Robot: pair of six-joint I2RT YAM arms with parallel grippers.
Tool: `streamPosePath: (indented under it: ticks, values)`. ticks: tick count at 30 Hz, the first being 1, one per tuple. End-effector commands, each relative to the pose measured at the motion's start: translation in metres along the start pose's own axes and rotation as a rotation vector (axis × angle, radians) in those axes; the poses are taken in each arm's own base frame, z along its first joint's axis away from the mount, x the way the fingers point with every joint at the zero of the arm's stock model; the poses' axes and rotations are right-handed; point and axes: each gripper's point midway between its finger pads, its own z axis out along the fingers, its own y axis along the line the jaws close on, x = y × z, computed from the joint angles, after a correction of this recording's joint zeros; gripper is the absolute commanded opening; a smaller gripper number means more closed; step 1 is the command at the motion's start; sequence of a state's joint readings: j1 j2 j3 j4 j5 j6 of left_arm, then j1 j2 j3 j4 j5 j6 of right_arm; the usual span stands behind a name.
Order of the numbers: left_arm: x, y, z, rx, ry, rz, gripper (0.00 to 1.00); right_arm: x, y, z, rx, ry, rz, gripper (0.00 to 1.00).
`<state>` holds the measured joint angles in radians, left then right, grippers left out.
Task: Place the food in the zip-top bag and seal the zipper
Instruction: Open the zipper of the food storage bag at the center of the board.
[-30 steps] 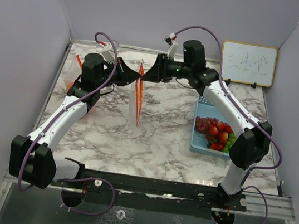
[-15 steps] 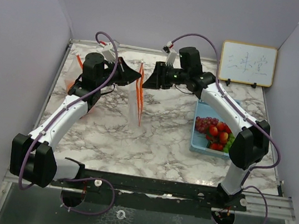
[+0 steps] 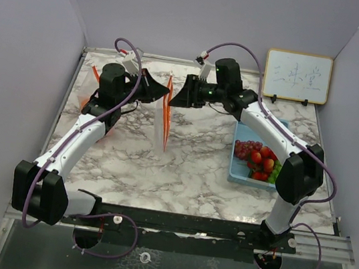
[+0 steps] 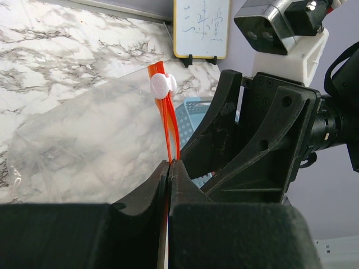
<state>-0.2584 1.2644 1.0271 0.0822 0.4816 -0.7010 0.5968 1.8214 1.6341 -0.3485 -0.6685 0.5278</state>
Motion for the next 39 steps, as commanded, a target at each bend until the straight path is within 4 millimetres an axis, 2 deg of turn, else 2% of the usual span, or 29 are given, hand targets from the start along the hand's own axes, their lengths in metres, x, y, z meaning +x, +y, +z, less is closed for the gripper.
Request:
streamPosePath:
  ticks: [1, 6, 9, 11, 12, 15, 17, 20, 22, 28, 32, 35, 39]
  values:
    - [-0.018, -0.018, -0.002, 0.04, -0.057, 0.036, 0.0, -0.009, 0.027, -0.002, -0.076, -0.034, -0.035, 0.48]
    - [-0.016, -0.016, -0.001, 0.038, -0.055, 0.031, 0.0, -0.011, 0.032, 0.001, -0.098, -0.04, -0.029, 0.48]
    - [-0.017, -0.018, -0.001, 0.044, -0.058, 0.03, 0.0, -0.009, 0.025, 0.004, -0.066, -0.037, -0.013, 0.48]
    - [-0.018, -0.019, -0.002, 0.046, -0.062, 0.033, 0.0, -0.006, 0.016, 0.006, -0.025, -0.034, -0.005, 0.41]
    - [-0.019, -0.019, -0.003, 0.046, -0.065, 0.034, 0.0, -0.006, 0.011, 0.006, -0.004, -0.036, -0.006, 0.35]
    - [-0.019, -0.019, -0.004, 0.037, -0.065, 0.042, 0.0, -0.005, 0.002, 0.004, 0.05, -0.049, -0.014, 0.1]
    - [-0.019, -0.017, -0.006, 0.027, -0.063, 0.049, 0.0, -0.006, 0.0, 0.001, 0.07, -0.058, -0.024, 0.04]
    - [-0.014, -0.01, -0.009, -0.015, -0.044, 0.067, 0.0, -0.01, -0.003, -0.005, 0.112, -0.075, -0.038, 0.02]
    - [-0.012, -0.001, -0.014, -0.078, -0.028, 0.098, 0.0, -0.016, -0.012, -0.014, 0.199, -0.101, -0.061, 0.02]
    - [-0.019, 0.057, -0.042, -0.465, 0.019, 0.185, 0.0, -0.042, -0.054, -0.066, 0.579, -0.216, -0.176, 0.02]
    - [-0.028, 0.074, -0.051, -0.603, 0.053, 0.213, 0.0, -0.054, -0.065, -0.084, 0.697, -0.244, -0.224, 0.02]
    - [-0.037, 0.069, -0.047, -0.603, 0.067, 0.214, 0.0, -0.06, -0.062, -0.081, 0.682, -0.261, -0.231, 0.02]
    - [-0.039, 0.03, -0.025, -0.374, 0.053, 0.18, 0.0, -0.071, -0.037, -0.064, 0.528, -0.295, -0.254, 0.02]
